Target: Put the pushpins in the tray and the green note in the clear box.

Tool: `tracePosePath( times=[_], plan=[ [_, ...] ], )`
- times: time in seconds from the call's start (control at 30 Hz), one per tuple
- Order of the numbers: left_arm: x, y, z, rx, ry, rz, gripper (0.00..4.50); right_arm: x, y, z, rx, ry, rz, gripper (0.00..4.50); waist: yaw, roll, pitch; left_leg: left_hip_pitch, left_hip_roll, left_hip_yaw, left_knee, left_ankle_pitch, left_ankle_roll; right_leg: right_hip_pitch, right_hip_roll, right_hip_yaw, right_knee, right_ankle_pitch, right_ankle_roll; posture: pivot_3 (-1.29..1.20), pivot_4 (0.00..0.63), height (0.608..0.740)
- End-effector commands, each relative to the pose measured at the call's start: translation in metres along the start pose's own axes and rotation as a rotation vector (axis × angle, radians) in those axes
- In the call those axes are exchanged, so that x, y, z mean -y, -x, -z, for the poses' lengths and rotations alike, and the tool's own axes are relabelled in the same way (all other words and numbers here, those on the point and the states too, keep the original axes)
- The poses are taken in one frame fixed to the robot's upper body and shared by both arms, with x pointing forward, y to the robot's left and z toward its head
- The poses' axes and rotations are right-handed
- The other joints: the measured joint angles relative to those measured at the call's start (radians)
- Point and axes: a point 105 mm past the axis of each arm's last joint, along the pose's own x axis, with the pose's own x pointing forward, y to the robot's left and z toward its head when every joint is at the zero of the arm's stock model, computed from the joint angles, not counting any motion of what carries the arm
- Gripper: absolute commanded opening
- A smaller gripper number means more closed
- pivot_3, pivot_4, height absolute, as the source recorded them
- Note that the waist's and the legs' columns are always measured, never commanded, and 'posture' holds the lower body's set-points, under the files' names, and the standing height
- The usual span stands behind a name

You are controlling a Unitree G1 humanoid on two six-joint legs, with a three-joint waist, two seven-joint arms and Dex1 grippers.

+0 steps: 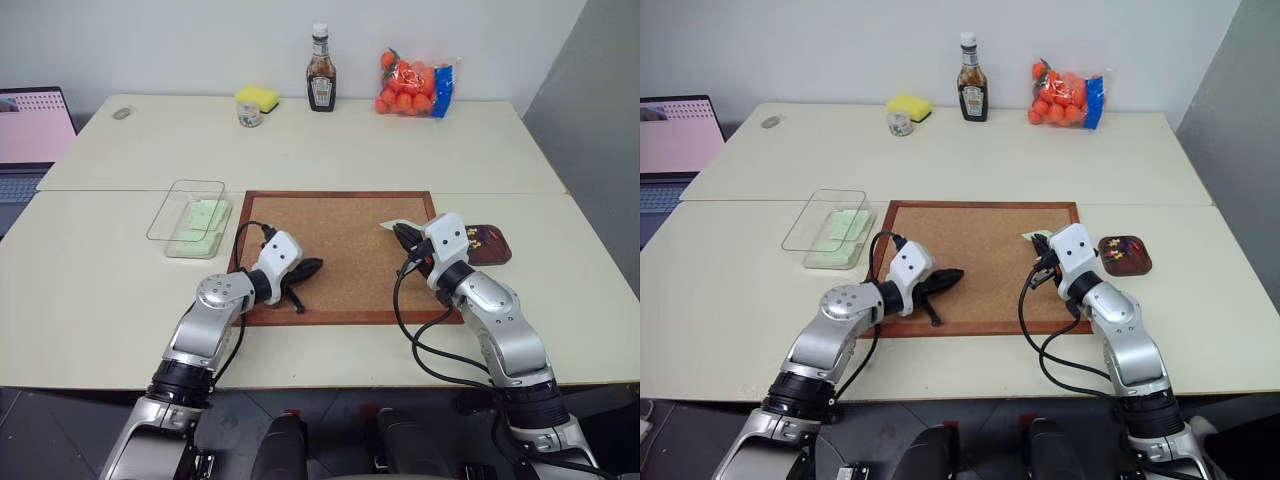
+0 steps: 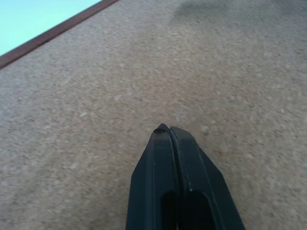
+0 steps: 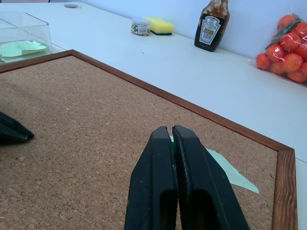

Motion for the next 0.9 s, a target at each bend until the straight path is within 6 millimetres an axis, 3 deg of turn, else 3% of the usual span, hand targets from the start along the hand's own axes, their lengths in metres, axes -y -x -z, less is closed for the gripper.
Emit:
tracePosePath(
  times=[0.03,0.17,0.4,0.67,0.9],
  plan=[
    [-0.018,0.002,-0.022,0.065,0.043,-0.045,0.0,0.004,-0.001,-0.024,0.078,0.023,0.002,0.01,0.0,0.0,0.0,0.0,0.0,0.0,0.0,0.0,0.0,0.0,0.0,0.0,0.0,0.0,0.0,0.0,0.15,0.74],
    [-0.011,0.005,-0.043,0.139,0.046,0.052,0.53,0.003,-0.001,-0.027,0.084,0.016,-0.006,0.0,0.0,0.0,0.0,0.0,0.0,0.0,0.0,0.0,0.0,0.0,0.0,0.0,0.0,0.0,0.0,0.0,0.15,0.74],
    [-0.001,0.002,-0.067,0.213,-0.06,0.146,1.97,-0.001,-0.001,-0.033,0.087,-0.001,-0.034,0.0,0.0,0.0,0.0,0.0,0.0,0.0,0.0,0.0,0.0,0.0,0.0,0.0,0.0,0.0,0.0,0.0,0.15,0.74],
    [0.012,-0.019,-0.082,0.254,-0.195,0.238,3.36,-0.009,0.0,-0.041,0.084,-0.051,-0.106,0.0,0.001,0.0,0.0,-0.001,0.0,0.0,0.0,0.0,0.0,0.0,0.0,0.0,0.0,0.0,0.0,0.0,0.15,0.74],
    [0.016,-0.039,-0.089,0.264,-0.289,0.28,3.36,-0.017,0.001,-0.054,0.088,-0.131,-0.16,0.0,0.0,0.0,0.0,-0.001,0.0,0.0,0.0,0.0,0.0,0.0,0.0,0.0,0.0,0.0,0.0,0.0,0.15,0.74]
  ],
)
